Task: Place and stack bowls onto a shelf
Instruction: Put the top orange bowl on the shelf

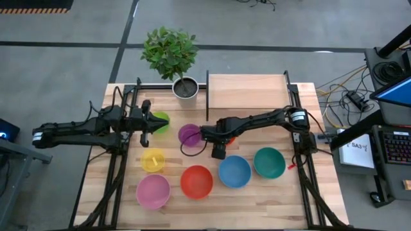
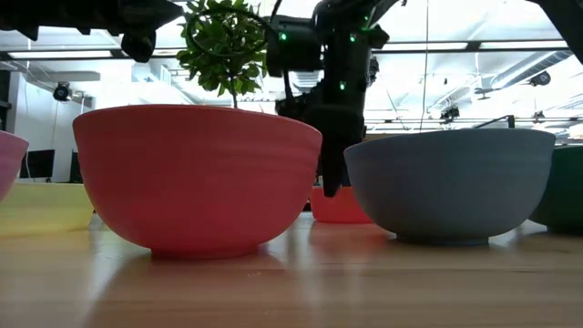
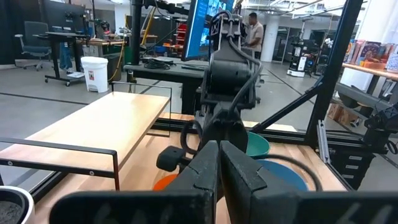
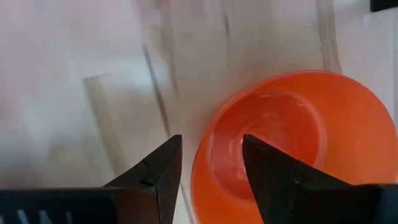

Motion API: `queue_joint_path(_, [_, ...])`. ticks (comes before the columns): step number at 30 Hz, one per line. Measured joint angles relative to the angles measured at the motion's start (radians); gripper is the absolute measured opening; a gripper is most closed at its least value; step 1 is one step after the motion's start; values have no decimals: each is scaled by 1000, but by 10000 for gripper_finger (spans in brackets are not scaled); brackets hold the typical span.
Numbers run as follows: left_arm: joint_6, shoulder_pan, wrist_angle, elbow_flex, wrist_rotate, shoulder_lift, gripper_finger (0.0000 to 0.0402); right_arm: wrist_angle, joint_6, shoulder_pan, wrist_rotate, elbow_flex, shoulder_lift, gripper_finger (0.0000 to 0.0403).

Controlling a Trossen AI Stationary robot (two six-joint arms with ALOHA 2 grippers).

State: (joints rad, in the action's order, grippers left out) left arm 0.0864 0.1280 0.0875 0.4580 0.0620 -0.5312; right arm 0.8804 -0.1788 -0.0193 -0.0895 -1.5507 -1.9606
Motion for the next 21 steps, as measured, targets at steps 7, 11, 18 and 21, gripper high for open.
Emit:
queue_joint_path(7, [0,0,0,0,0,0,0,-34,-33,0,-16,44,-1,99])
queue_joint_path(11, [0,0,0,0,0,0,0,-32,-38,0,-16,46,-1,40])
queue_joint_path(18, [0,0,0,0,0,0,0,-16,-30,0,-15,39,1,10])
queue_joint_path(21, [0,0,0,0,0,0,0,-6,-23,0,-4,34,15,9])
